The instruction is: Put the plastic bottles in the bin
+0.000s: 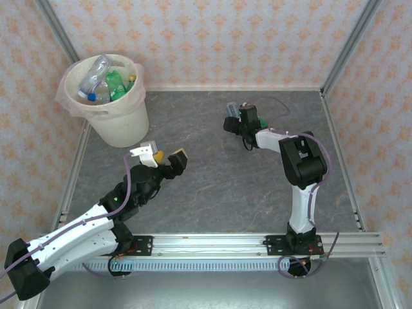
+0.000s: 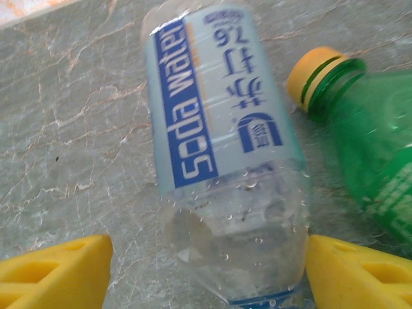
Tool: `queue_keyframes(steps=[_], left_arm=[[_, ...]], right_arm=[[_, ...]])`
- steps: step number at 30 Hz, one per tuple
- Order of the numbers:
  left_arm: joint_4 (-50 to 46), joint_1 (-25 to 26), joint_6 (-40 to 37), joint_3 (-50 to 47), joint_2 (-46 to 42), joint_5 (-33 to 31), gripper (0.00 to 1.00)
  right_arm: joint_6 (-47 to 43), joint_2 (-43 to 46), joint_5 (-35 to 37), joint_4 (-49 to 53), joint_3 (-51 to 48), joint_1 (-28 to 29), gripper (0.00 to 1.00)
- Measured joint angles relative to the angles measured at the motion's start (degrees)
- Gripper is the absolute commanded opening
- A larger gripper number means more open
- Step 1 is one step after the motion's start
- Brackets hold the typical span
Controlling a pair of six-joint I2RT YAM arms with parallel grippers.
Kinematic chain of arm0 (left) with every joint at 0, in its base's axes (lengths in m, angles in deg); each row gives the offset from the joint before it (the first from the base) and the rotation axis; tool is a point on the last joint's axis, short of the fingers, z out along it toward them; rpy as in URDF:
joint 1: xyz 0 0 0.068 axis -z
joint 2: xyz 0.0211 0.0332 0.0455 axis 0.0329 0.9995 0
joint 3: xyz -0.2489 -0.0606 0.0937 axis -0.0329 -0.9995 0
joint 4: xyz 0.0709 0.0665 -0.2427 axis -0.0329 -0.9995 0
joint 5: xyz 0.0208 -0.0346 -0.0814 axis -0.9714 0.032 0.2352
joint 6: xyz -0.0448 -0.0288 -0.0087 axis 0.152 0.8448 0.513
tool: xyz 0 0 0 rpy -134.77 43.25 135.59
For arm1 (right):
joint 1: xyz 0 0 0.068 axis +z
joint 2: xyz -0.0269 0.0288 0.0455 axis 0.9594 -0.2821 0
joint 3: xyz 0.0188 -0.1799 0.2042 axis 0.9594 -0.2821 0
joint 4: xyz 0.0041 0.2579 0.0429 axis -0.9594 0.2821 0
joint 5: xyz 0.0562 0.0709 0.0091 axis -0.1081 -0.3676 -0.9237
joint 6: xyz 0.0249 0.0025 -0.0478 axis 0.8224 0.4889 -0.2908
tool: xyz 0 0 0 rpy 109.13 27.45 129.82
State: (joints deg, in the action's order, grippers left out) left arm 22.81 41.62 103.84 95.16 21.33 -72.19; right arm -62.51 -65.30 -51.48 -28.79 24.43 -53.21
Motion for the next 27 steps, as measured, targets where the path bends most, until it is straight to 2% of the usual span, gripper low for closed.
queue_keyframes(steps=[4, 9, 19, 22, 27], left_arm=[[0.02, 0.0, 0.2, -0.02, 0.0, 0.0, 0.99], [0.02, 0.0, 0.61, -0.04, -0.02, 0.0, 0.99], [0.0, 0.0, 1.22, -0.09, -0.68, -0.22, 0.99], [0.11, 0.0, 1.29, -0.31, -0.83, -0.37, 0.99], [0.17, 0.0, 2.14, -0.42, -0.92, -0.39, 0.99]], right_arm=[[-0.61, -0.48, -1.18, 0.22, 0.13, 0.0, 0.76], [-1.05, -1.4, -1.2, 0.42, 0.22, 0.0, 0.68], [-2.01, -1.84, -1.16, 1.25, 0.22, 0.0, 0.37], [-2.29, -1.81, -1.11, 1.18, 0.22, 0.0, 0.25], [-2.32, -0.55, -1.16, 0.09, -1.86, 0.0, 0.23]])
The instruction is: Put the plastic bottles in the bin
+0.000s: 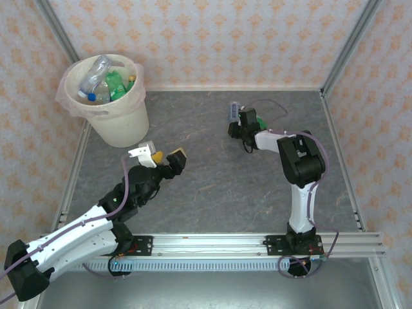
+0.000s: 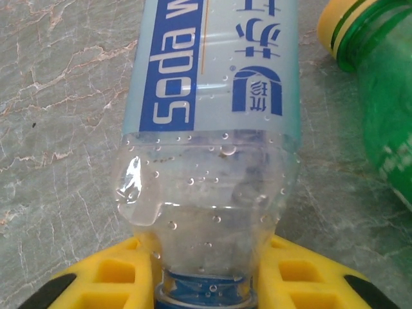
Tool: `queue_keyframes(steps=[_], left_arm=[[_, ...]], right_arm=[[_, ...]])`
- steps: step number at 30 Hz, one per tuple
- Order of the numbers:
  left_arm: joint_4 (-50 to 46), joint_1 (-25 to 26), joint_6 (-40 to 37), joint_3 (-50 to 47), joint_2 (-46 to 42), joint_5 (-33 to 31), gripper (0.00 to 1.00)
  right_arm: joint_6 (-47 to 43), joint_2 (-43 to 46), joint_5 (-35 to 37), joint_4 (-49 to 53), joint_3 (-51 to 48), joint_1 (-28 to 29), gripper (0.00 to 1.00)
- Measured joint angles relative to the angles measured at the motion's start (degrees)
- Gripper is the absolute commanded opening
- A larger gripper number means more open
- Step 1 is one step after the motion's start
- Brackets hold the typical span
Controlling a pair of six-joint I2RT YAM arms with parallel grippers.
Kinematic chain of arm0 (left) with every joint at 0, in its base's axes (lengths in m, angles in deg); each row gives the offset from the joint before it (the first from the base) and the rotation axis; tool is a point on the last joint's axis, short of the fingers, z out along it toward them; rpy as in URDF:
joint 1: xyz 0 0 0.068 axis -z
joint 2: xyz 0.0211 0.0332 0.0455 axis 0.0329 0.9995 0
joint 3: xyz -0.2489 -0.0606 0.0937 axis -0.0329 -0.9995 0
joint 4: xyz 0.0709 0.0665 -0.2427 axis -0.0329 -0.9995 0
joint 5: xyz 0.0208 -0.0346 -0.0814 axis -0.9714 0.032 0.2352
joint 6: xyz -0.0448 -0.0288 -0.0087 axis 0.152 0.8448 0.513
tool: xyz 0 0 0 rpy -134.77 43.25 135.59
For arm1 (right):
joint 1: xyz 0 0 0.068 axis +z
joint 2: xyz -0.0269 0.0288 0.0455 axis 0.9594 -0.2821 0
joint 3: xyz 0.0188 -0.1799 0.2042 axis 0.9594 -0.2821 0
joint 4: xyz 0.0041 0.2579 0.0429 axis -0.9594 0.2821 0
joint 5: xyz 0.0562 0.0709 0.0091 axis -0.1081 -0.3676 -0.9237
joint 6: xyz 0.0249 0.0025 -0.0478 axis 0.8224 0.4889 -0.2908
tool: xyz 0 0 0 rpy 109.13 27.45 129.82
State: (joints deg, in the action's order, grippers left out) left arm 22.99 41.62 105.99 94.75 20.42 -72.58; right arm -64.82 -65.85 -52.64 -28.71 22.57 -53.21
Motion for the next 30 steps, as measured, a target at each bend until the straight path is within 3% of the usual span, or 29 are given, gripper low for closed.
queue_keyframes(steps=[7, 13, 26, 30], left_arm=[[1.53, 0.0, 1.38, -1.22, -0.42, 0.04, 0.99], [2.75, -0.74, 3.67, -1.42, 0.26, 1.05, 0.99], [6.23, -7.74, 8.48, 0.96, 8.76, 14.03, 0.95], [7.54, -8.44, 8.52, 3.3, 9.92, 17.18, 0.94]], right_arm=[[-0.07, 7.63, 0.39, -0.96, -7.56, 1.31, 0.23], [-1.25, 18.12, 1.51, -3.89, -14.08, 7.28, 0.23], [-8.83, 37.86, 1.95, -13.53, -28.65, 23.96, 0.23], [-10.03, 40.33, 1.95, -15.02, -30.84, 25.83, 0.23]])
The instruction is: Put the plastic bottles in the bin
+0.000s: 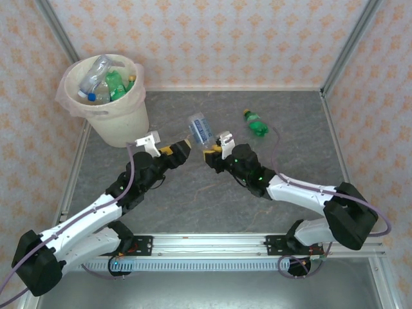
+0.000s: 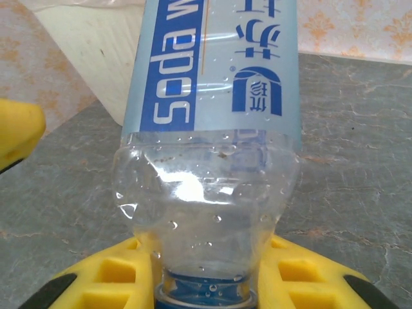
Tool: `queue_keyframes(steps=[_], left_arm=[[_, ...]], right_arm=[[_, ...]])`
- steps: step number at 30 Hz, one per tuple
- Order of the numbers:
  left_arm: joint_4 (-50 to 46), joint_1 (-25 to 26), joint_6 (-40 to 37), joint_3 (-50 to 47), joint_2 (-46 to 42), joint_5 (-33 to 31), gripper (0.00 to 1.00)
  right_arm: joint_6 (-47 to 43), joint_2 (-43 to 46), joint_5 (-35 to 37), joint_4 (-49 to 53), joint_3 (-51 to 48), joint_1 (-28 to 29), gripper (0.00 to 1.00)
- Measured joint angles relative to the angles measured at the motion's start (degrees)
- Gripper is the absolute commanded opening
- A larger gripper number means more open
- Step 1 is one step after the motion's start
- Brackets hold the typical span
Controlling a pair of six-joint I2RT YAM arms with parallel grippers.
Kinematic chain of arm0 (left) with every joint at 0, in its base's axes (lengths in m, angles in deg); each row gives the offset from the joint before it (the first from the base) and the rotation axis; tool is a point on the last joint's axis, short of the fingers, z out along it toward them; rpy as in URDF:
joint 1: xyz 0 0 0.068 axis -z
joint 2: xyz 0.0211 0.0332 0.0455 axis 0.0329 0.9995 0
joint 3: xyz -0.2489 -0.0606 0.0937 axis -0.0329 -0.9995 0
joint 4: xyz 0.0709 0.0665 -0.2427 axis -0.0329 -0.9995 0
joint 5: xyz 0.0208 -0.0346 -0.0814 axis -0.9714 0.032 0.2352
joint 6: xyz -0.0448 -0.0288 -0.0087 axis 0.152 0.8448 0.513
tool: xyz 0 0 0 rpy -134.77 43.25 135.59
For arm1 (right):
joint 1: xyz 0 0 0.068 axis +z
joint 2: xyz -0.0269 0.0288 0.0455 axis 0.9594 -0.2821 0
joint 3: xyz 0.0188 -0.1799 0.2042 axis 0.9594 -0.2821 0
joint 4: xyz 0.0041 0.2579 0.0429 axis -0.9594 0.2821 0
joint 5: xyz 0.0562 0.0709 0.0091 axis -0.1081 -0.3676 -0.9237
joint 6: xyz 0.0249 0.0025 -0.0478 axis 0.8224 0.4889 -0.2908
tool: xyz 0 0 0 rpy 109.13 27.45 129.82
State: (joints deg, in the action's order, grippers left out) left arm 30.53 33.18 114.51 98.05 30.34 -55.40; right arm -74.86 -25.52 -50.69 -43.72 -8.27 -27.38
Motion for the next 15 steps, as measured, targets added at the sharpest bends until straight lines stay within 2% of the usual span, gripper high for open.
queue_keyframes(steps=[7, 15], left_arm=[[-0.2, -3.41, -0.7, 7.17, 7.1, 8.92, 0.92], [-0.96, -3.74, -1.16, 10.01, 10.67, 13.25, 0.87]], right_arm=[[-2.93, 6.6, 0.81, -3.45, -7.1, 6.19, 0.23], [-3.96, 8.0, 0.87, -5.79, -8.61, 7.1, 0.23]])
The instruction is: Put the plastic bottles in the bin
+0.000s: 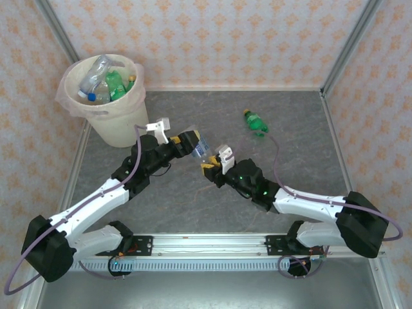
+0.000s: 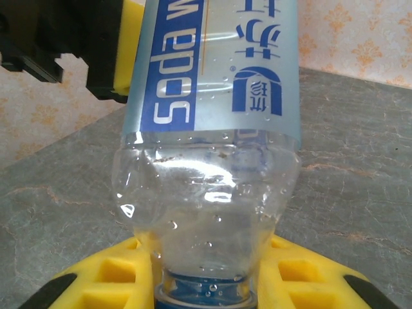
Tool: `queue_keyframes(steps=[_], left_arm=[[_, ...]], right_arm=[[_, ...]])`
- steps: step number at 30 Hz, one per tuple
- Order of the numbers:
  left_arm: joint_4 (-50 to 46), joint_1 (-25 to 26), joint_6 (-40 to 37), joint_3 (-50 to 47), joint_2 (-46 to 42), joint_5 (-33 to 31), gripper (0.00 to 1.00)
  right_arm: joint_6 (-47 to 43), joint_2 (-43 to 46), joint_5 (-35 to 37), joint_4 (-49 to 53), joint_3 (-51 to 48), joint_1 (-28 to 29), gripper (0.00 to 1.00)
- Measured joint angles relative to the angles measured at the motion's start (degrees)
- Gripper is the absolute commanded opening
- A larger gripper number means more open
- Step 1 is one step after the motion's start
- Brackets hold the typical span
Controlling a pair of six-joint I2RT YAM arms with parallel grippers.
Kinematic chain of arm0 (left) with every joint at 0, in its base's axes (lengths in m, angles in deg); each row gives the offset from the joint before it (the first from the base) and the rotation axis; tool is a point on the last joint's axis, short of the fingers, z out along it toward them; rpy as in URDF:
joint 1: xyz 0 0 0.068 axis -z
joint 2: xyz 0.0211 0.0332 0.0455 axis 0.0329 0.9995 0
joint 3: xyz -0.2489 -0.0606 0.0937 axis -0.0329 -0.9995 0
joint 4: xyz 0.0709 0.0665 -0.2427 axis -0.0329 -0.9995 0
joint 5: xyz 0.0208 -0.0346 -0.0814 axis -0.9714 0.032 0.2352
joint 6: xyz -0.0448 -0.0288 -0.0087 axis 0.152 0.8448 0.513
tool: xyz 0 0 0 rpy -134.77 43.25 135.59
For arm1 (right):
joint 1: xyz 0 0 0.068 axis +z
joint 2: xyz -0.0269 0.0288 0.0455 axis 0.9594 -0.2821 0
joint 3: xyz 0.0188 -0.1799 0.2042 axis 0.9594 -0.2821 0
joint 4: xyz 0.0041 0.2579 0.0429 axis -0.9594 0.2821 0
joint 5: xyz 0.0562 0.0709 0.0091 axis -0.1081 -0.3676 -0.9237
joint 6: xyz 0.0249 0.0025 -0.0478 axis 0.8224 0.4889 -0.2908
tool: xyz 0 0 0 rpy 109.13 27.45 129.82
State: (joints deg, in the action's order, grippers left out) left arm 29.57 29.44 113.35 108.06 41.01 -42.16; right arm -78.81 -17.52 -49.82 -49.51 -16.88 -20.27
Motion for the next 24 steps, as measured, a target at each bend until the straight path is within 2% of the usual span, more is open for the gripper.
queue_keyframes(steps=[7, 14, 18, 19, 21, 22, 24], left_arm=[[-0.68, 0.0, -1.05, 0.76, 1.46, 3.48, 0.75], [-0.42, -0.04, -1.27, 1.09, 1.46, 5.9, 0.56], [-0.22, -0.26, -1.29, 1.22, 1.46, 6.54, 0.55], [-0.44, -0.26, -1.46, 1.31, 1.46, 6.54, 0.55], [-0.81, -0.26, -1.6, 1.44, 1.44, 6.27, 0.55], [-1.01, -0.26, -1.9, 1.53, 1.42, 5.99, 0.55], [-2.14, -0.26, -2.54, 2.05, 1.18, 4.85, 0.55]], right_arm=[[-0.17, 2.64, -0.04, -1.07, -1.92, 0.24, 0.23], [-0.15, 2.71, -0.09, -1.55, -2.27, 0.26, 0.26], [0.26, 2.82, -0.15, -1.79, -2.29, 0.26, 0.55], [0.26, 2.84, -0.04, -1.9, -2.29, 0.35, 0.65], [0.55, 3.19, 0.04, -2.12, -2.32, 0.35, 0.95], [0.44, 3.52, 0.22, -2.16, -2.32, 0.35, 1.0], [0.46, 4.22, 0.44, -2.27, -2.34, 0.35, 1.0]])
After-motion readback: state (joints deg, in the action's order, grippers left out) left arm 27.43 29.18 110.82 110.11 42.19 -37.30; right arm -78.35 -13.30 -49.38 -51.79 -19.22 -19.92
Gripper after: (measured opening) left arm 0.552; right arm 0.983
